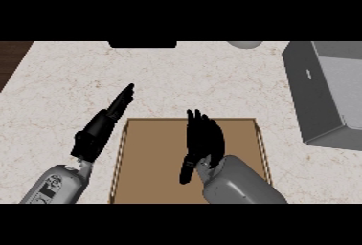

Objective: Pick the eggplant from the tray and place it in the cardboard box

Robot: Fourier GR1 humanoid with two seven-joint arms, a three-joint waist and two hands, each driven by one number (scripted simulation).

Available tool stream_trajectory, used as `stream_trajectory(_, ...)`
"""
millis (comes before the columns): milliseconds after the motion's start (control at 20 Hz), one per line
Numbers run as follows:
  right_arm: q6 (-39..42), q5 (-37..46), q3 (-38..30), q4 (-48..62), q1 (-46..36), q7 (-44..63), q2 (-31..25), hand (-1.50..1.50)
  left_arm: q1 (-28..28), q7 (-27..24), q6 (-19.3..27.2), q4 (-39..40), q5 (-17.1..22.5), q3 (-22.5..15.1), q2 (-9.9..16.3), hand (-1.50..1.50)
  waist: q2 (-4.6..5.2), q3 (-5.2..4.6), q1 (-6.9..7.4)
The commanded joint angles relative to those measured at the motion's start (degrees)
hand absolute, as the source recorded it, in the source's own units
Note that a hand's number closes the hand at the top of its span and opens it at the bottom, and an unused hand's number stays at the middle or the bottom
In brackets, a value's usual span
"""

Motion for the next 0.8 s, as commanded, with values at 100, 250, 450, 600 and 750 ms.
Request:
stream_trajectory(100, 0.66, -0.14, -1.07, 5.75, -1.84, 6.07, 1.18, -1.50, 2.04, 0.58, -1.71, -3.03, -1.25, 0.68, -0.07, 0.00, 0.04, 0.01, 0.57)
stream_trajectory(250, -0.04, -2.05, 0.54, 6.27, -1.28, 6.49, 1.19, -1.50, 2.01, -1.60, -4.02, -0.20, -0.55, 2.72, 0.02, 0.00, 0.08, 0.00, 0.47)
stream_trajectory(450, 0.92, -1.45, -0.29, 5.99, 1.10, 5.47, 1.19, -1.50, 0.26, 1.14, -1.76, -1.33, -2.96, 2.61, -2.96, 0.00, 0.03, 0.02, 0.08)
stream_trajectory(600, 1.33, -0.66, 1.04, 5.36, 3.48, 5.37, 1.19, -1.50, 0.10, 1.15, -1.41, 0.32, -4.46, 2.92, -4.26, 0.00, 0.03, 0.01, -0.09)
stream_trajectory(750, -1.06, -2.42, 2.40, 7.96, 1.44, 5.23, 1.20, -1.50, -1.60, 2.61, -5.11, 0.91, -3.41, 5.18, -2.93, 0.00, 0.10, 0.01, 0.17)
